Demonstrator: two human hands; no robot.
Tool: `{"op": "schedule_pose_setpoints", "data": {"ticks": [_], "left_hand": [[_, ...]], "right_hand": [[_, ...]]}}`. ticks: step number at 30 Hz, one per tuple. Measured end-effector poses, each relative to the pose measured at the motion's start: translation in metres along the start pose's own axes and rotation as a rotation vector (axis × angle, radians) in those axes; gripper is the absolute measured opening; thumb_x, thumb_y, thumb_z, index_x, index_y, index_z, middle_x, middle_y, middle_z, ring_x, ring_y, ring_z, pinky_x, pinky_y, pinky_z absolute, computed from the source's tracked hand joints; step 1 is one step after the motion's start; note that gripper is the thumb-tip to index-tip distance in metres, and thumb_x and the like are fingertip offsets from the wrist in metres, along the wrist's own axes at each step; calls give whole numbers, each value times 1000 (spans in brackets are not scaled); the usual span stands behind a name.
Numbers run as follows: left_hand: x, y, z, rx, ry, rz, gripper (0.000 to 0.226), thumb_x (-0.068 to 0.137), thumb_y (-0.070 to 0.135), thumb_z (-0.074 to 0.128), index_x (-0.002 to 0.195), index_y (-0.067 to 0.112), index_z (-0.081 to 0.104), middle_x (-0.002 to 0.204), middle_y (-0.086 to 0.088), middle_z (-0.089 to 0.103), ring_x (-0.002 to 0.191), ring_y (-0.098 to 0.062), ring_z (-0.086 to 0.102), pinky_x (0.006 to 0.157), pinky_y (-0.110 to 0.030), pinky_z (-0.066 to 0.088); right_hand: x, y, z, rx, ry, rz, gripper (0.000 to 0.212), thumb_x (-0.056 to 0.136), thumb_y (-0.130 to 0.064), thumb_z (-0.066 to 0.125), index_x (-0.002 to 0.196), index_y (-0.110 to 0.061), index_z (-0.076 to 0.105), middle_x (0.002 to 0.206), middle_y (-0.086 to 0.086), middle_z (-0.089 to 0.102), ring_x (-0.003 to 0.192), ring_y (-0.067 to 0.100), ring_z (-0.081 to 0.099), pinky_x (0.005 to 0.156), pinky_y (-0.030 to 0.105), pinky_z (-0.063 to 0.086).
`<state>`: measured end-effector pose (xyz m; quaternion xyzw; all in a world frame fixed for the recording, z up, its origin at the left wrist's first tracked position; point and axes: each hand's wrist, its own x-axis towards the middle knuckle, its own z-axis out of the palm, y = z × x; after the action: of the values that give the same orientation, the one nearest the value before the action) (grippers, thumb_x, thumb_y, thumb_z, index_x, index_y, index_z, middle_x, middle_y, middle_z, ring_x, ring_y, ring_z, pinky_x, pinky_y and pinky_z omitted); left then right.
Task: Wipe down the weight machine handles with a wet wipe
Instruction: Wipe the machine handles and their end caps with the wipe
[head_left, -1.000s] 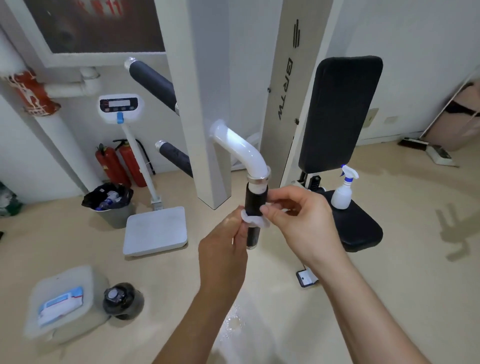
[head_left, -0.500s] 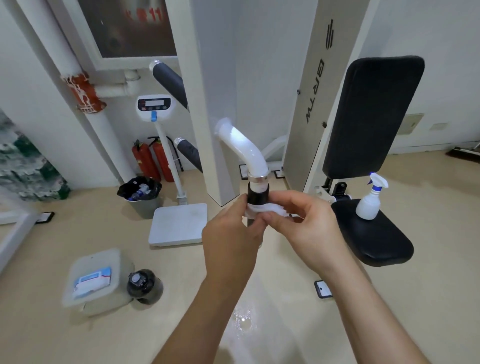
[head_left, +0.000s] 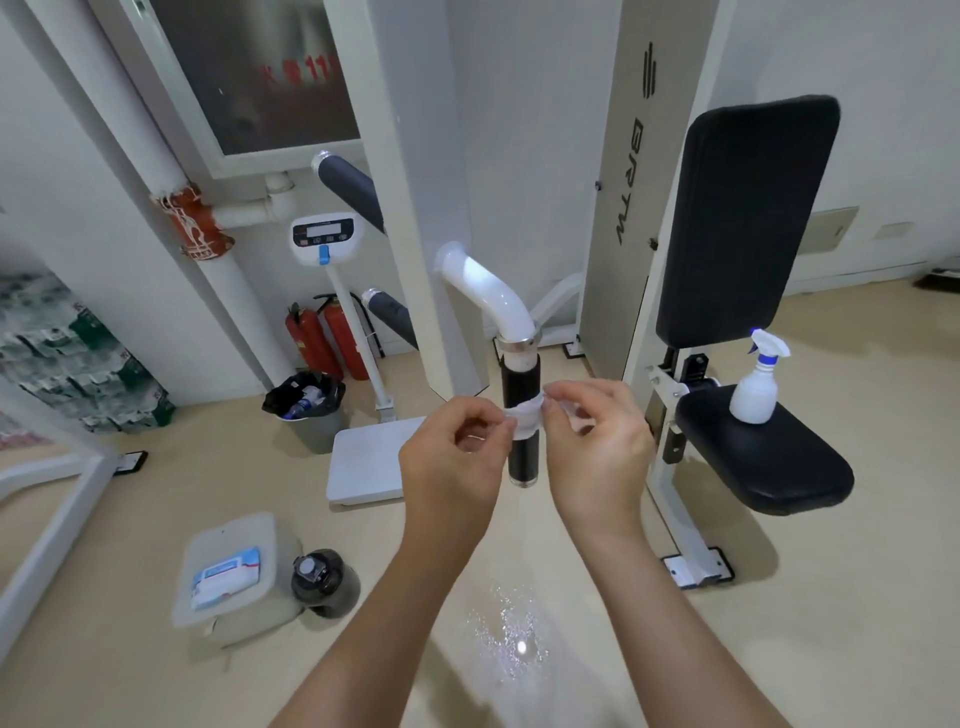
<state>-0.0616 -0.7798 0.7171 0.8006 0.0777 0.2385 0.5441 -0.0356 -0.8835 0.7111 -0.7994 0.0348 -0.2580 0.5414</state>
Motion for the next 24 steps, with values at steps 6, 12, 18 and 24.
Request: {"op": "schedule_pose_setpoints", "data": {"ticks": [6, 12, 18, 24], "left_hand": [[-9, 13, -8, -225, -123, -228, 13, 83, 6, 69, 77, 17, 72, 60, 8, 67, 53, -3, 59, 54, -15, 46], [-38, 9, -17, -310, -136, -313, 16, 83, 2, 68, 84, 18, 72, 78, -1, 72, 69, -6, 67, 69, -17, 52], [-19, 16, -21, -96, -127, -171, 29, 89, 16, 64, 116, 28, 62, 107, 17, 65, 79, 8, 59, 75, -13, 49], [6, 29, -1, -52, -144, -135, 28, 89, 8, 61, 102, 33, 64, 89, 23, 67, 83, 12, 62, 75, -4, 46]], "right_hand": [[-25, -10, -9, 273, -245, 314, 15, 87, -24, 66, 101, -20, 70, 90, 7, 70, 79, 15, 68, 72, 22, 54], [-40, -12, -27, 460, -204, 453, 16, 85, -7, 68, 80, -20, 74, 77, -7, 75, 76, 7, 68, 77, 24, 52], [-27, -18, -14, 286, -97, 212, 22, 94, -15, 57, 109, -23, 71, 94, -24, 67, 92, -5, 61, 86, 11, 44], [-17, 8, 6, 209, 17, 95, 9, 88, -9, 65, 87, -17, 68, 66, -19, 64, 67, -5, 62, 64, 11, 48]]}}
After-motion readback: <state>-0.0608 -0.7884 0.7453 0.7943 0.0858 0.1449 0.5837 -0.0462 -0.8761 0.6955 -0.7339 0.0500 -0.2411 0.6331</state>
